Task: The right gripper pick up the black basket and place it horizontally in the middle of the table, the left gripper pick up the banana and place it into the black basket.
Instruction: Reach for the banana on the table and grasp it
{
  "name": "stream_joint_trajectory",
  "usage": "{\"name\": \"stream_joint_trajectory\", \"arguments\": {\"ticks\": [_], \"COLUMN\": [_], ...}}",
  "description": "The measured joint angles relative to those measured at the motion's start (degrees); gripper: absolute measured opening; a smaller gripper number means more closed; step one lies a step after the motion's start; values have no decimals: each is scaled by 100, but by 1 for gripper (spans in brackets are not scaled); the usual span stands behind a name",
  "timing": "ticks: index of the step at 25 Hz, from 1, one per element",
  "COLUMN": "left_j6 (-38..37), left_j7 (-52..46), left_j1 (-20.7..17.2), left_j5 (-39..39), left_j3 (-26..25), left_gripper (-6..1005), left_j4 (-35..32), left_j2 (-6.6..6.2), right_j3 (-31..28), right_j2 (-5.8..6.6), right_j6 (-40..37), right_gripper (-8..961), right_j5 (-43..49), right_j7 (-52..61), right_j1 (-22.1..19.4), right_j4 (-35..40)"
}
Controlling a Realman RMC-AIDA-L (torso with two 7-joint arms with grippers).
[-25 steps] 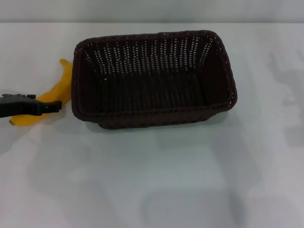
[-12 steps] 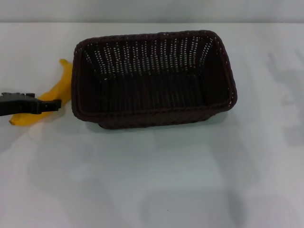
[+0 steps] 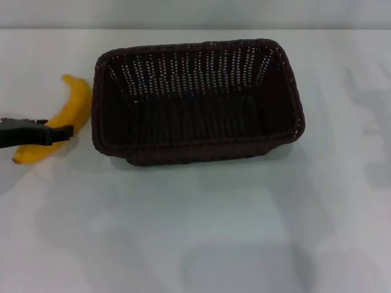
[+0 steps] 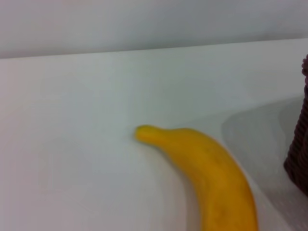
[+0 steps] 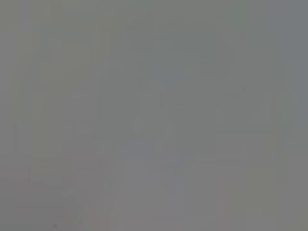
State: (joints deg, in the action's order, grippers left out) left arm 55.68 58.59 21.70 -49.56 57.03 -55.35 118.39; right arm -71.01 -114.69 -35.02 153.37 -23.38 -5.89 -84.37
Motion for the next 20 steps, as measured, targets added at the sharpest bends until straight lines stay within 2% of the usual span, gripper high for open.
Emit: {"name": "stream_joint_trajectory", "arguments": {"ticks": [3,12,20], "left_j6": [-22,-6,-56], "left_j7": [-23,-47,-37], "left_j1": [0,24,57], "left_j5": [0,1,122], "left_j3": [0,0,-49], "left_gripper": [612,488,496], "left_j4": [-1,-2,-3], "left_j2": [0,-10,10], "right_j3": [0,9,9], "right_j2": [0,0,0], "right_j6": [-12,-24,-32], "right_gripper": [735,735,701], "right_j5": [0,0,0], "right_j7": [0,0,0], "right_j1": [0,0,0], "right_j4": [-2,-13,-21]}}
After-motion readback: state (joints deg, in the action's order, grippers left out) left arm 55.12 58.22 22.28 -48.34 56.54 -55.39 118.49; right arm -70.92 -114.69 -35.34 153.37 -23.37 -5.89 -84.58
